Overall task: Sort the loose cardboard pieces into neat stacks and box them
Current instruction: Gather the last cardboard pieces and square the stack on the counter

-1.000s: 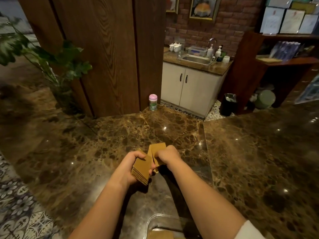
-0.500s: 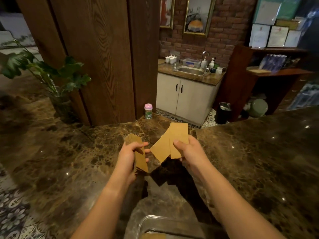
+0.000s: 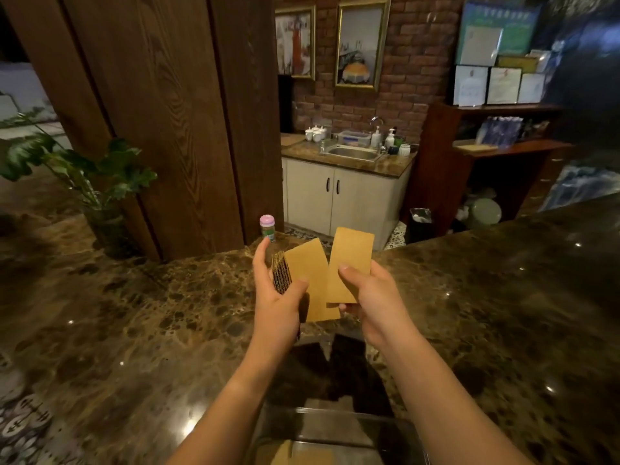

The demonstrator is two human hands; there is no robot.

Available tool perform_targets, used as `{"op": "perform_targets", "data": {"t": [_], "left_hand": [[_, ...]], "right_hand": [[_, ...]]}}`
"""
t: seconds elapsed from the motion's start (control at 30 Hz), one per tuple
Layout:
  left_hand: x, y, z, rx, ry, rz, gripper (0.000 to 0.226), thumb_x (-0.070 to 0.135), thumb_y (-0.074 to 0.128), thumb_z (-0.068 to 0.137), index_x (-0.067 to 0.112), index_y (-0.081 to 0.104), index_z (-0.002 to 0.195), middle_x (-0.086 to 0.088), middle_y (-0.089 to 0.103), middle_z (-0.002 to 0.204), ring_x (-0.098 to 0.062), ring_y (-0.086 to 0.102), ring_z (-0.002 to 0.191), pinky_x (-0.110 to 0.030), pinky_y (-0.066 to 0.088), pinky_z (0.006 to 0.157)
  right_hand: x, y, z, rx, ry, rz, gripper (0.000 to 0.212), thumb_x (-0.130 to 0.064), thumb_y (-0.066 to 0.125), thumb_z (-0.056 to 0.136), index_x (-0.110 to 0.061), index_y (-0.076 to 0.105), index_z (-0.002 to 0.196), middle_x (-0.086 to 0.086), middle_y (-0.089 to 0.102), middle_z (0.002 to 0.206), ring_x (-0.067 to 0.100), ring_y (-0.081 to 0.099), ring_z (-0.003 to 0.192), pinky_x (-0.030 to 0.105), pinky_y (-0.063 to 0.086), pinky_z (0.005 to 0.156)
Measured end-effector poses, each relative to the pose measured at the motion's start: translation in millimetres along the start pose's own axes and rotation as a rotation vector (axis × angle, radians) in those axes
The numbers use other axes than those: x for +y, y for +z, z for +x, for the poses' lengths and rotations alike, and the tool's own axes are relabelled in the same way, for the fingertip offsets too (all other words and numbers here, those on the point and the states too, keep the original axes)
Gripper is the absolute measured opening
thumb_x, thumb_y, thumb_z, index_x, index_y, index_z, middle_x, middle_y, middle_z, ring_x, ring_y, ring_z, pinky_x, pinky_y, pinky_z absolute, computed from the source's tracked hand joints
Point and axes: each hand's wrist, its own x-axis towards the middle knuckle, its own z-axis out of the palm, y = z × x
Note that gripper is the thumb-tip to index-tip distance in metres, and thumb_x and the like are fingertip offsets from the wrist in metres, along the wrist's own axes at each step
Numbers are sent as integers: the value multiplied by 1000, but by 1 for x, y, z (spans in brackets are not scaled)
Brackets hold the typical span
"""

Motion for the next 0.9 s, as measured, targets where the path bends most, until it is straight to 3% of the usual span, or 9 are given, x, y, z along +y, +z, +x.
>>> {"op": "perform_targets", "data": {"t": [0.07,0.13,0.27,0.4,0.5,0.6,0.7,0.8,0.9], "left_hand": [[5,-2,3,64,-158,-134,53,5,60,92,41,47,129,6,63,120,-1,66,97,-24,56,77],[9,-7,9,91,-449,-435,39,11,58,92,35,55,123,-9,71,110,-22,70,89,-39,56,69],[21,-20,13,-92,-869,-624,38,23,66,79,8,60,114,-18,67,84,-29,64,65,-32,51,52],[22,-25,13,-241,-869,-711,51,15,74,74,8,61,123,-24,71,97,-36,70,75,-42,58,58],[20,-33,12,-291,-796,-703,61,-2,64,68,9,60,128,-26,71,111,-41,72,90,-56,60,68],[20,-37,10,-364,-775,-619,62,-8,61,63,2,58,124,-26,73,102,-41,73,85,-51,60,61],[21,-35,11,-358,-729,-585,73,-2,64,54,0,58,127,-24,72,102,-38,72,86,-44,60,64],[20,-33,11,-409,-567,-790,66,-3,50,67,16,66,128,-29,63,125,-41,67,105,-51,57,83],[15,-29,12,-351,-447,-780,83,-7,47,62,29,56,136,-24,65,123,-37,69,97,-52,58,78]], "right_hand": [[-5,-2,-2,-14,-25,-8,19,-23,59,99,-26,64,117,-2,77,105,20,73,93,26,53,55],[-11,-8,-5,-22,-123,-9,19,-22,61,98,-29,63,116,-5,76,106,17,73,96,29,56,64],[-19,-24,-15,-271,-533,-279,23,-31,67,90,-39,62,111,-18,74,104,7,69,99,20,57,77],[-19,-40,-15,-549,-1056,-906,29,-17,60,91,-24,70,118,-5,72,117,8,62,115,23,51,94],[-21,-44,-13,-604,-1158,-1114,37,-13,68,83,-28,69,117,-11,69,127,10,54,127,28,46,100],[-16,-46,-8,-568,-1094,-1204,48,-5,79,77,-30,68,115,-17,63,133,9,49,133,37,45,103],[-7,-47,-4,-505,-871,-998,38,-5,68,88,-33,67,114,-18,66,129,4,54,127,36,47,103],[-7,-39,-11,-317,-458,-551,19,-37,56,98,-40,63,116,-13,75,105,12,71,91,38,56,71],[-8,-33,-12,-293,-194,-250,22,-35,43,104,-34,52,124,-2,78,104,23,76,81,41,51,61]]}}
